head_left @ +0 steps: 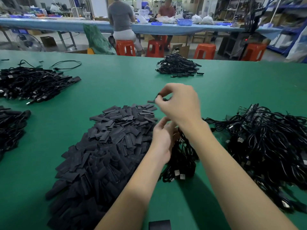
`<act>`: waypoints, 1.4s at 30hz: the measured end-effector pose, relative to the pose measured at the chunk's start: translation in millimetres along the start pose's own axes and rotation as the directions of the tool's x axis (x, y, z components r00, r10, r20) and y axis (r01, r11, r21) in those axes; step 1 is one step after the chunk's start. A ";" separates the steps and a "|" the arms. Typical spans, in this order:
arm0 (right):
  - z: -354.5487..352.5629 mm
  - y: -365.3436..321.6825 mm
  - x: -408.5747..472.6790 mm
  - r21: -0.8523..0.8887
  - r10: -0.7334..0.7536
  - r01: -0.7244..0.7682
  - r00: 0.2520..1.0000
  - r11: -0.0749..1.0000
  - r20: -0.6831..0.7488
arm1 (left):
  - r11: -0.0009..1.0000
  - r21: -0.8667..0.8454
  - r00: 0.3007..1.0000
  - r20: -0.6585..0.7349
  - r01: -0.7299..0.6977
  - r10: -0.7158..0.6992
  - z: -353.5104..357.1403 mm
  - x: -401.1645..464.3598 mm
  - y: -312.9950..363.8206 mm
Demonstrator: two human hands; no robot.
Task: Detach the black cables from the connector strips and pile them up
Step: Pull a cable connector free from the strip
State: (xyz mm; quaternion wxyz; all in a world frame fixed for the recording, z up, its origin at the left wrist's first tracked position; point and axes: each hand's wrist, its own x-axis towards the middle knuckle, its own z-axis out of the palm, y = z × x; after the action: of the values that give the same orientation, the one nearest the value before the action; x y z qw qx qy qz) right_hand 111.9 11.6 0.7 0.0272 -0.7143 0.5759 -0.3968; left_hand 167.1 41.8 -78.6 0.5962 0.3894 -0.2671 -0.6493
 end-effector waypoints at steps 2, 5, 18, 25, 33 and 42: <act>-18.1 24.1 -8.4 0.149 0.160 -0.139 0.978 0.979 -0.135 | 0.999 0.048 1.000 0.017 0.014 -0.015 -0.2 -1.0 3.5; -28.8 61.8 -26.5 0.374 0.419 -0.353 0.902 0.857 -0.107 | 0.995 0.097 0.997 0.072 0.026 -0.033 -3.8 -2.9 10.4; -19.6 90.2 -45.6 0.823 0.468 -0.568 0.722 -0.020 0.510 | 0.962 0.274 0.984 0.173 0.003 -0.052 -14.8 -2.3 25.1; -27.0 87.9 -46.4 0.849 0.301 -0.527 0.806 -0.024 0.509 | 0.962 0.273 0.981 0.180 0.017 -0.069 -15.0 -4.0 26.5; -32.6 91.2 -45.3 0.908 0.280 -0.420 0.872 0.008 0.401 | 0.961 0.276 0.981 0.178 0.028 -0.080 -15.4 -6.6 28.1; -33.8 89.4 -46.3 0.912 0.259 -0.404 0.890 0.067 0.375 | 0.962 0.273 0.979 0.190 0.015 -0.070 -16.1 -6.2 29.7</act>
State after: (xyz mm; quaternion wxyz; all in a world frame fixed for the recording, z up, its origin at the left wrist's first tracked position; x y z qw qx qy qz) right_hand 19.1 34.9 -45.3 0.6025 -0.3939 0.3252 -0.6132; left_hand 197.1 45.4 -62.4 0.4938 0.4060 -0.4026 -0.6551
